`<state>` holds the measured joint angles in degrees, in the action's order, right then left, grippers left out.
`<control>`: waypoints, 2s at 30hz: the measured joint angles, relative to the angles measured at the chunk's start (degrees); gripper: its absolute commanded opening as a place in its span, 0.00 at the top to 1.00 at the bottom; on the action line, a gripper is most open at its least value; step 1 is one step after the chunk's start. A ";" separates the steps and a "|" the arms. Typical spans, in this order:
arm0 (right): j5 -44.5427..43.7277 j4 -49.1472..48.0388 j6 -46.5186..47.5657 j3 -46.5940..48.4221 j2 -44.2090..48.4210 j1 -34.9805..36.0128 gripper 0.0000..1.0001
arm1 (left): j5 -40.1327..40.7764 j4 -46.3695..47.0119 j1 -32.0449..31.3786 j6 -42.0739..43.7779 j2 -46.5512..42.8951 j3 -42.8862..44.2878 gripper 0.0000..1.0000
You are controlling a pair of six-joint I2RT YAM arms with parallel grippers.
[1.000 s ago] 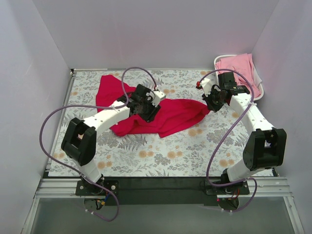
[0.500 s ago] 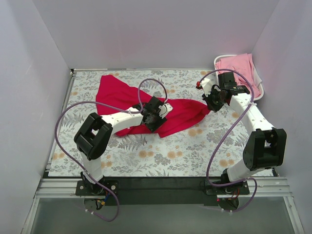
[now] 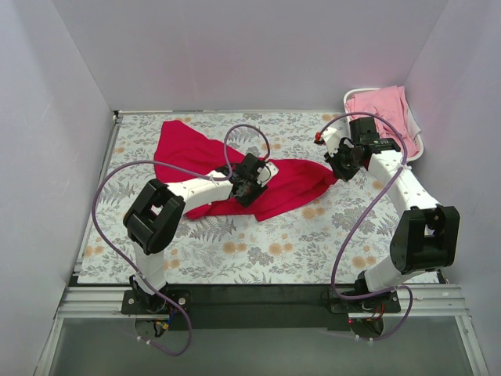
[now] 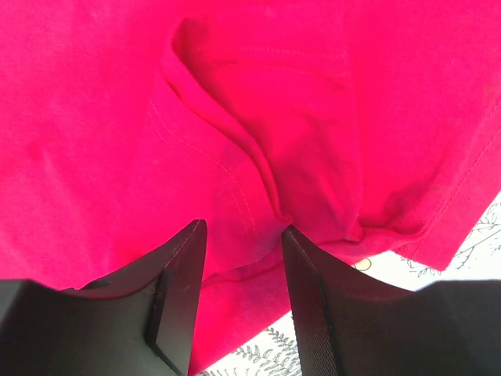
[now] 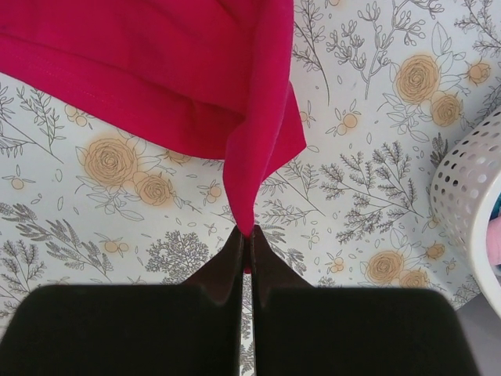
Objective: Fold and stack the t-shirts
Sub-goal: Flatten the tshirt out
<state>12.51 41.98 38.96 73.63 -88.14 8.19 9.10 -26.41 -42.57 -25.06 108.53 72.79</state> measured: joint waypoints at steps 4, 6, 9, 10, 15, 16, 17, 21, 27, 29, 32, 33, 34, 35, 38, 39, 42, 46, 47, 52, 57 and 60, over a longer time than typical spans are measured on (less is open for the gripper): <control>-0.02 0.22 0.04 -0.44 -0.07 -0.02 0.99 | 0.52 0.22 0.00 0.11 0.00 0.68 0.68; -0.02 0.20 0.04 -0.44 -0.09 -0.02 0.99 | 0.59 0.42 0.00 0.15 0.00 0.76 0.73; -0.02 0.20 0.07 -0.44 -0.09 -0.02 0.99 | 0.52 0.59 0.00 0.13 0.00 0.76 0.78; -0.04 0.20 0.07 -0.44 -0.09 -0.02 0.99 | 0.50 0.63 0.00 0.15 0.00 0.76 0.82; -0.22 0.20 0.09 -0.46 -0.09 -0.02 0.99 | 0.04 0.76 0.35 0.04 0.00 0.76 1.00; -0.22 0.20 0.11 -0.46 -0.09 0.00 0.99 | -0.20 0.72 0.50 0.04 0.00 0.79 1.00; -0.24 0.20 0.11 -0.46 -0.09 -0.02 0.99 | -0.44 0.70 0.70 0.00 0.00 0.81 1.00; -0.50 0.22 0.28 -0.46 -0.09 -0.02 0.99 | -2.78 -2.51 4.72 -0.98 -0.31 3.08 1.00; -1.36 0.74 0.26 1.81 -0.09 0.00 0.99 | -6.84 -7.06 19.45 -1.49 -6.19 12.02 1.00; -1.62 1.16 0.22 4.46 -0.15 0.00 0.99 | -7.02 -6.97 24.28 -0.79 -10.73 13.46 1.00; -1.95 1.49 0.15 10.16 -0.42 0.00 0.99 | -8.46 -7.02 29.64 -0.02 -17.33 16.04 1.00; -2.03 1.42 0.09 12.39 -0.55 0.00 0.99 | -8.94 -6.80 30.95 0.00 -18.88 17.33 1.00; -2.12 1.44 0.02 14.71 -0.74 0.00 0.99 | -9.66 -6.47 32.26 0.00 -20.11 18.51 1.00; -2.21 1.46 0.02 16.83 -0.96 0.00 0.99 | -10.21 -6.10 33.44 0.00 -21.14 19.56 1.00; -3.30 1.27 0.17 22.91 -1.62 0.17 0.99 | -11.13 -4.48 37.09 -0.04 -23.06 21.66 1.00; -3.76 1.14 0.31 24.63 -1.86 0.20 0.99 | -11.30 -4.20 38.36 -0.09 -23.15 22.45 1.00; -5.35 1.60 0.55 30.03 -2.95 0.35 0.99 | -11.52 -3.80 41.64 -0.28 -22.62 25.77 1.00; -6.73 2.01 0.66 39.01 -4.96 0.55 0.99 | -11.43 -2.67 46.18 -0.17 -22.40 31.06 1.00; -6.93 1.97 0.66 41.40 -5.14 0.63 0.99 | -11.26 -2.29 46.97 0.02 -22.40 32.68 1.00; -7.72 1.11 -0.09 52.30 -3.41 0.96 0.99 | -9.70 -1.16 47.89 0.85 -22.77 42.45 1.00; -8.46 -5.57 -1.11 48.76 8.41 1.01 0.99 | -9.38 0.68 47.82 1.75 -27.80 49.42 1.00; -8.90 -11.34 -1.09 44.06 18.40 1.01 0.99 | -8.66 2.47 47.82 2.14 -32.87 52.02 1.00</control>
<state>3.62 30.63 37.87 117.69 -69.73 9.19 0.45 -23.94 5.26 -22.92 75.66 124.81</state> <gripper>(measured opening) 0.030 0.028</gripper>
